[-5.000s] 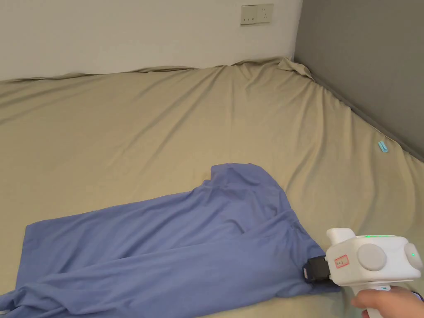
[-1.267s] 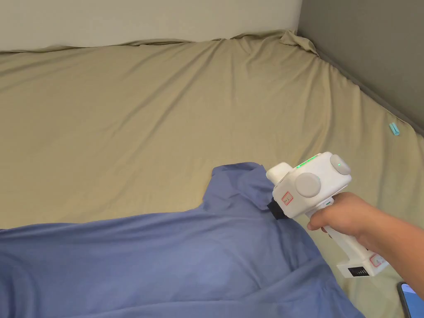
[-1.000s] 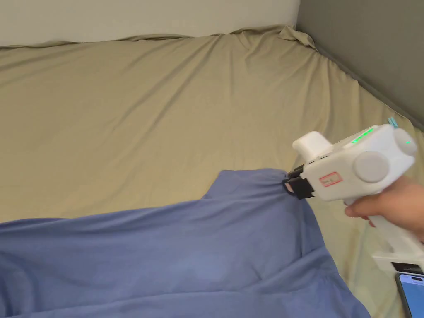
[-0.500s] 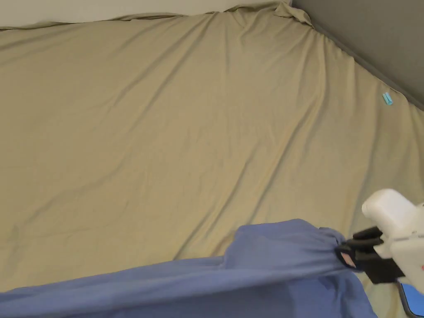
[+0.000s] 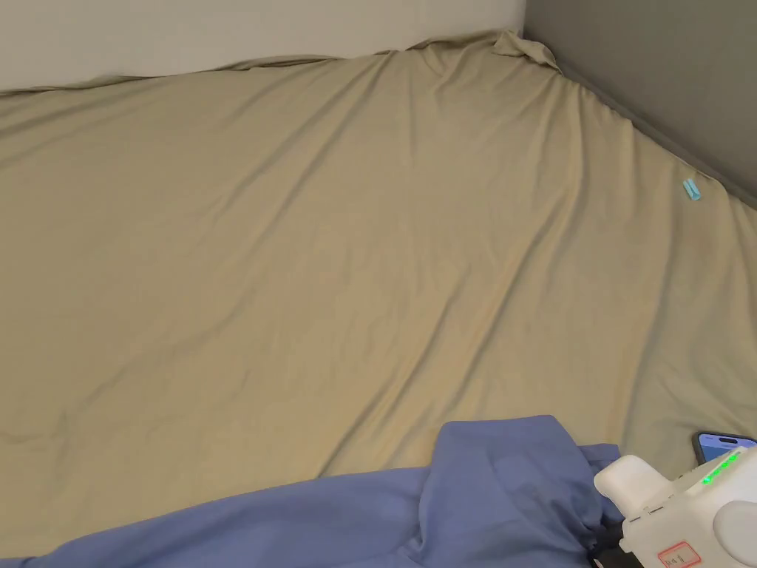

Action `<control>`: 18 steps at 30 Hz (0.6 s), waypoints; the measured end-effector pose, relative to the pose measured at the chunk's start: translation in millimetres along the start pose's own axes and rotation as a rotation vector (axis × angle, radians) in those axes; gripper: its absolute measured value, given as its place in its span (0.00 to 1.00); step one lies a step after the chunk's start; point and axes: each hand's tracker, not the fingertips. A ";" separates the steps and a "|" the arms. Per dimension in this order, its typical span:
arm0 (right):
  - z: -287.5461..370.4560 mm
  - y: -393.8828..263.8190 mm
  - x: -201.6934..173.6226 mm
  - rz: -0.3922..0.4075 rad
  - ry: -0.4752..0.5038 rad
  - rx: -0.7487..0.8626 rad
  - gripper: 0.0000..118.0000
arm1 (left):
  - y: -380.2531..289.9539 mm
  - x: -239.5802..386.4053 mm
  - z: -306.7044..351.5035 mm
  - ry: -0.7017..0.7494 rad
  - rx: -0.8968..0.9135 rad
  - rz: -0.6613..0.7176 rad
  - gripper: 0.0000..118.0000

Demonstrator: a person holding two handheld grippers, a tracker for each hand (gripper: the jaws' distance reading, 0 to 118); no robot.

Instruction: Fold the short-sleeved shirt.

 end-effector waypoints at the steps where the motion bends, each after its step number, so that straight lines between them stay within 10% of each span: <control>1: 0.7 1.7 0.6 0.000 -0.001 -0.001 0.05 | 0.0 1.2 1.1 0.001 -0.002 -0.003 0.02; 5: 1.2 1.2 -1.1 0.004 -0.002 0.000 0.11 | -5.7 10.2 1.3 0.040 0.021 -0.054 0.16; 7: 8.5 0.3 -1.5 -0.009 0.005 0.009 0.27 | -7.2 17.1 11.5 0.059 0.040 -0.064 0.64; 9: 29.0 -3.0 -4.8 0.045 0.004 0.079 0.34 | -8.0 27.0 29.1 0.111 0.055 -0.100 0.76; 10: 46.4 -5.3 -13.0 0.072 0.012 0.118 0.79 | -12.8 31.9 46.0 0.072 0.122 -0.117 1.00; 11: 58.9 -6.4 -16.9 0.070 0.017 0.165 1.00 | -16.5 37.1 61.7 0.002 0.227 -0.123 1.00; 18: 141.2 4.7 -55.9 -0.127 0.063 0.660 1.00 | -40.6 86.7 89.8 -0.101 0.314 -0.070 1.00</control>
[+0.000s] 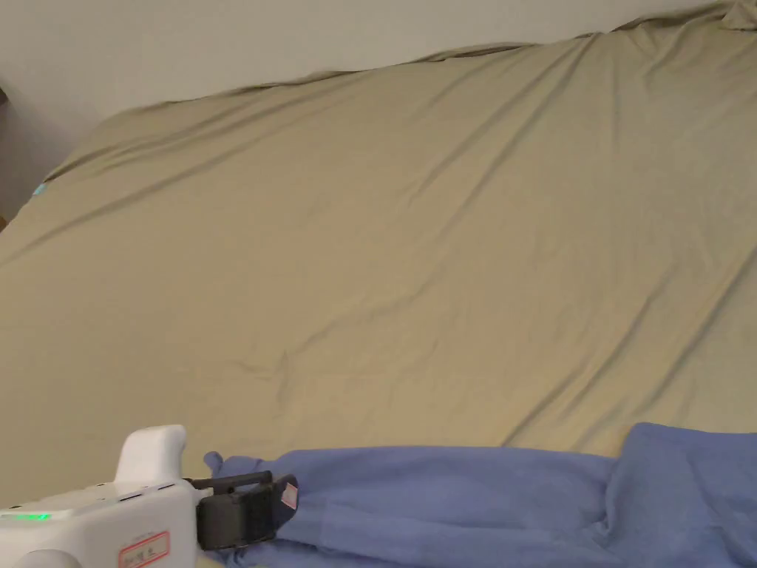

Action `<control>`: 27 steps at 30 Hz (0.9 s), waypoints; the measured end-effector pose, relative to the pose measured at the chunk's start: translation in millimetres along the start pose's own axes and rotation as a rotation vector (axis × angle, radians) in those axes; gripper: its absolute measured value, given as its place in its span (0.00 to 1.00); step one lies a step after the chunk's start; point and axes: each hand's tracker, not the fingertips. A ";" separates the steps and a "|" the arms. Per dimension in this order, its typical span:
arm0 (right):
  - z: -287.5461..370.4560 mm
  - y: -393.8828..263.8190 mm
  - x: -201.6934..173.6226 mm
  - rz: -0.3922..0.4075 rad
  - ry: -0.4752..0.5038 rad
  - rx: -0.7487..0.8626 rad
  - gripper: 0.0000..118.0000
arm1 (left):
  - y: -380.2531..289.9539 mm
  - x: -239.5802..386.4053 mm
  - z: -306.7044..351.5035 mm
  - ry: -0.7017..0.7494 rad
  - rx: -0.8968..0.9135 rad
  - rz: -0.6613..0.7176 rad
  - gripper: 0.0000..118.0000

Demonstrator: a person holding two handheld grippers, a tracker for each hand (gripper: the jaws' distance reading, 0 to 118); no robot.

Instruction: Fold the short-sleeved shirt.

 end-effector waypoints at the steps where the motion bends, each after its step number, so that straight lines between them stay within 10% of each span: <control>1: -3.4 0.0 -5.9 -0.011 0.000 0.006 1.00 | -4.4 0.9 -9.1 0.014 -0.045 -0.009 0.98; 2: -7.2 -1.6 -13.3 -0.004 0.004 -0.009 0.97 | -10.9 2.7 -14.7 0.031 -0.035 -0.028 0.77; 3: -9.9 -3.6 -18.6 0.004 0.026 -0.009 0.88 | -14.3 4.4 -16.7 0.025 -0.033 -0.018 0.27; 4: -14.2 -7.9 -21.7 0.005 0.051 -0.004 0.51 | -18.1 3.2 -21.5 0.012 -0.044 0.042 0.00; 5: -18.1 -9.8 -24.9 0.000 0.062 -0.014 0.13 | -21.8 12.0 -17.3 0.042 -0.001 0.111 0.00; 6: -24.9 -13.6 -28.4 -0.038 0.079 -0.040 0.03 | -24.1 11.2 -16.5 -0.040 -0.026 0.154 0.00; 13: -25.4 -18.0 -34.7 -0.097 0.192 -0.072 0.03 | 2.0 -51.3 -5.6 -0.274 -0.032 0.141 0.00; 17: -21.0 -13.7 -28.6 -0.118 0.241 -0.060 0.03 | 16.3 -144.0 -19.5 -0.748 -0.146 0.277 0.00; 18: -20.2 -13.1 -27.1 -0.125 0.247 -0.057 0.03 | 16.9 -165.1 -24.3 -0.855 -0.183 0.299 0.09; 21: -15.7 -13.8 -24.5 -0.139 0.244 -0.048 0.03 | 23.5 -177.5 -30.6 -0.563 -0.154 0.228 0.32; 22: -13.1 -13.6 -23.8 -0.142 0.249 -0.043 0.03 | 23.6 -181.4 -41.6 -0.491 -0.164 0.225 0.81; 23: -11.5 -13.2 -23.2 -0.147 0.256 -0.039 0.03 | 23.7 -186.7 -51.9 -0.456 -0.194 0.239 1.00; 27: -10.7 -11.7 -24.2 -0.152 0.284 -0.043 0.03 | 20.3 -195.4 -70.3 -0.458 -0.280 0.353 1.00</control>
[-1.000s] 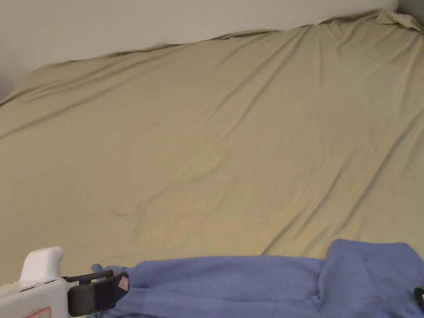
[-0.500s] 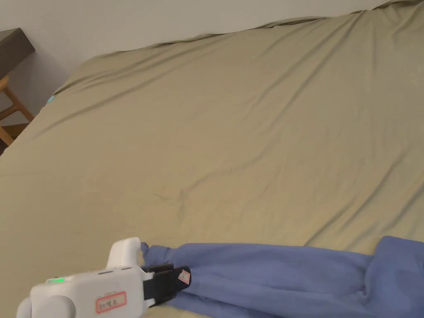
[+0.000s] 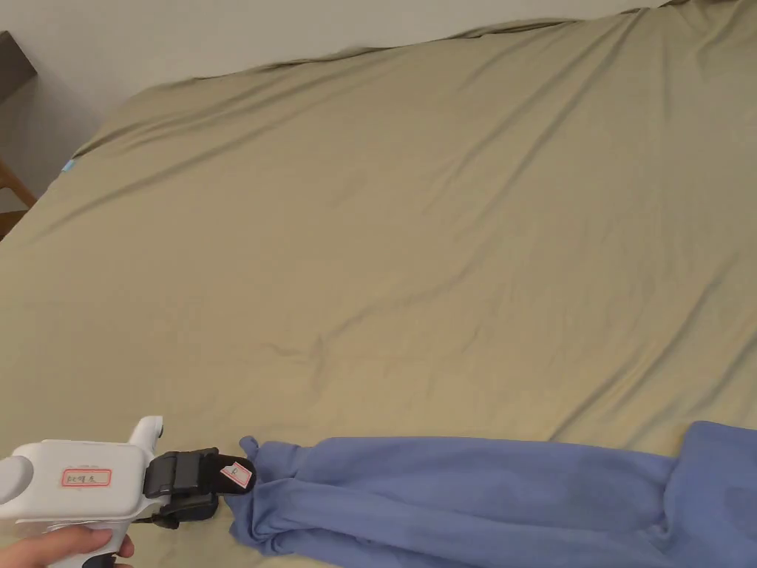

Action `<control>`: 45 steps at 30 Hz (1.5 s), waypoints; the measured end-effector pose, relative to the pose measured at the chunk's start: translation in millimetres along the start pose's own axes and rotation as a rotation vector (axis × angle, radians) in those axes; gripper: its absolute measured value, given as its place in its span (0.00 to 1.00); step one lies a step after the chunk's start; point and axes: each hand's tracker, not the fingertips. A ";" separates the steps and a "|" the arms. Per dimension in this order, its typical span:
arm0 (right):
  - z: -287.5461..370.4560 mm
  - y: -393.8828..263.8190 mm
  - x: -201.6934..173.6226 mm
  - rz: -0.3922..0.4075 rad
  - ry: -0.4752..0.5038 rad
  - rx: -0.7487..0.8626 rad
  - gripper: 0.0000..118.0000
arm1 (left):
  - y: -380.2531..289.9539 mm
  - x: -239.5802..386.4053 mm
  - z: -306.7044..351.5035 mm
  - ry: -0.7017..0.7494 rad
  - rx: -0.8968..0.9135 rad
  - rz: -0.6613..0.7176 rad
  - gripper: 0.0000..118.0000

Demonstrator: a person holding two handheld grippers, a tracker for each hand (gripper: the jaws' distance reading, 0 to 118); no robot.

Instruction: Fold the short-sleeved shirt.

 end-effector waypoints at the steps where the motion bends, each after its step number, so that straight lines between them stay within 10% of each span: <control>1: -1.9 -0.6 0.0 0.007 0.001 -0.004 0.03 | -1.2 1.0 -7.9 0.004 -0.018 -0.007 1.00; 12: -13.2 6.3 -0.7 -0.059 0.028 -0.002 0.03 | 1.4 19.2 -56.0 -0.115 0.045 -0.174 0.98; 14: -11.9 5.2 0.6 -0.055 0.038 -0.006 0.03 | 1.5 15.3 -52.7 -0.225 -0.002 -0.070 0.16; 16: -11.9 4.9 -0.2 -0.050 0.043 -0.014 0.03 | -6.0 25.3 -62.8 -0.015 0.022 -0.115 0.15; 27: -5.2 8.2 -6.4 -0.041 0.032 -0.015 0.03 | -8.2 29.5 5.6 -0.005 0.246 -0.007 0.15; 40: -5.5 10.5 -18.0 -0.009 0.044 -0.005 0.03 | 6.8 12.7 111.5 0.367 0.318 0.109 0.15; 45: -10.3 11.3 -17.3 -0.017 0.033 -0.014 0.03 | -12.3 67.3 91.9 0.233 0.367 0.120 0.15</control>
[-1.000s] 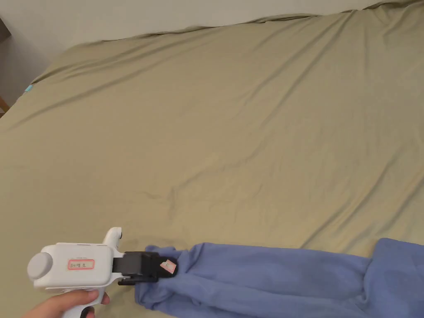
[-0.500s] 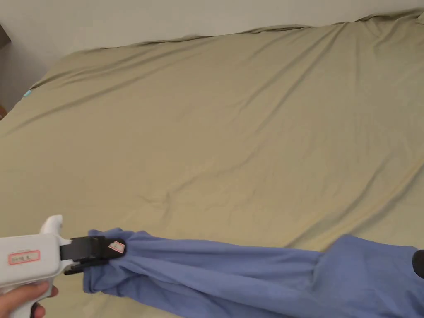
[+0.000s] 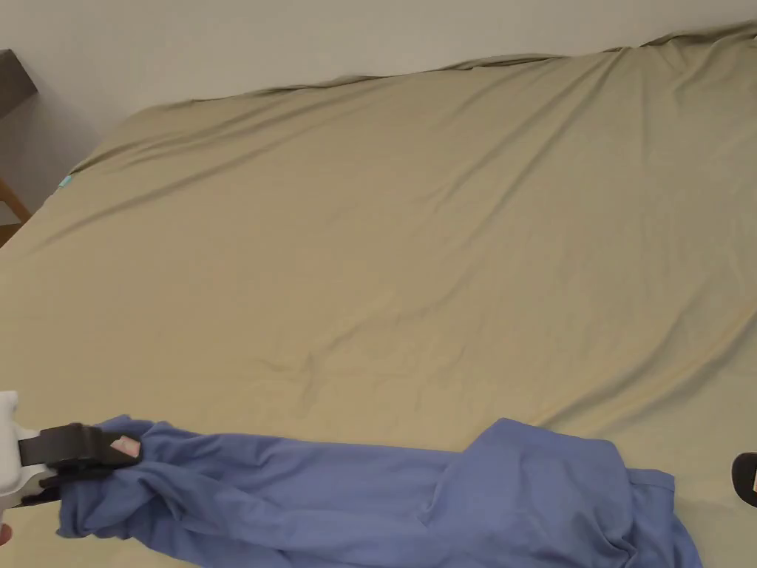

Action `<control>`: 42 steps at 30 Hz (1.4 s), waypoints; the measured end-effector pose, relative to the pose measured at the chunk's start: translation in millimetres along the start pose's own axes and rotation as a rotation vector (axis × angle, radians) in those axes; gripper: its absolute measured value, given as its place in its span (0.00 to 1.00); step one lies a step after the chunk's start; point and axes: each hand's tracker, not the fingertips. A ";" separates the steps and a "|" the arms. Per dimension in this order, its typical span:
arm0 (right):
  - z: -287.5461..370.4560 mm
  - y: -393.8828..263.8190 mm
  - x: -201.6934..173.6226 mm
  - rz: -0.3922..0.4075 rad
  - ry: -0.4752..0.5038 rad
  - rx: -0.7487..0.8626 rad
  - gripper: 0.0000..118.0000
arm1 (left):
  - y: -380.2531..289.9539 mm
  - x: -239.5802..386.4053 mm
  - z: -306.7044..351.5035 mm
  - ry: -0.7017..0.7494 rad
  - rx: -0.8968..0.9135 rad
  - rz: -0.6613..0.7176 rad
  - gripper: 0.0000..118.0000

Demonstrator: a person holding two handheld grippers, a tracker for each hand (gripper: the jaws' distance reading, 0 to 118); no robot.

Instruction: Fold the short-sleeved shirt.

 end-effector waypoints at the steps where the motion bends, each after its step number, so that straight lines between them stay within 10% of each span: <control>1: -1.1 -0.1 0.4 -0.002 0.002 -0.005 0.03 | -7.1 14.5 -0.6 -0.055 0.008 -0.005 0.15; 6: -2.4 -0.6 -0.2 0.003 0.000 -0.012 0.03 | -60.6 90.7 -43.8 -0.154 -0.074 -0.155 0.15; 15: 9.3 -6.5 6.2 0.006 -0.017 -0.019 0.03 | -130.3 92.3 -177.9 0.125 -0.204 -0.301 0.16; 17: 10.0 -7.6 10.0 -0.004 -0.023 -0.021 0.03 | -135.2 93.7 -165.6 0.023 -0.098 -0.325 0.37; 20: 8.1 -10.9 14.0 -0.018 -0.020 -0.032 0.03 | -131.5 100.7 -140.5 -0.005 -0.105 -0.360 0.98; 25: -1.7 -17.2 17.0 -0.022 -0.006 -0.064 0.03 | -115.1 96.3 -84.0 0.037 0.089 -0.245 1.00; 27: -5.0 -17.9 16.8 -0.034 0.008 -0.066 0.03 | -113.1 85.7 -74.3 0.122 0.133 -0.192 0.90; 29: -6.5 -18.4 15.1 -0.039 0.021 -0.069 0.03 | -116.7 81.5 -79.4 0.266 0.142 -0.209 0.17; 30: -6.7 -18.2 13.6 -0.037 0.027 -0.070 0.03 | -119.1 78.3 -87.3 0.349 0.109 -0.243 0.00; 42: -0.9 -16.4 6.5 -0.036 0.069 -0.067 0.03 | -206.9 182.5 -198.2 0.087 -0.186 -0.459 0.00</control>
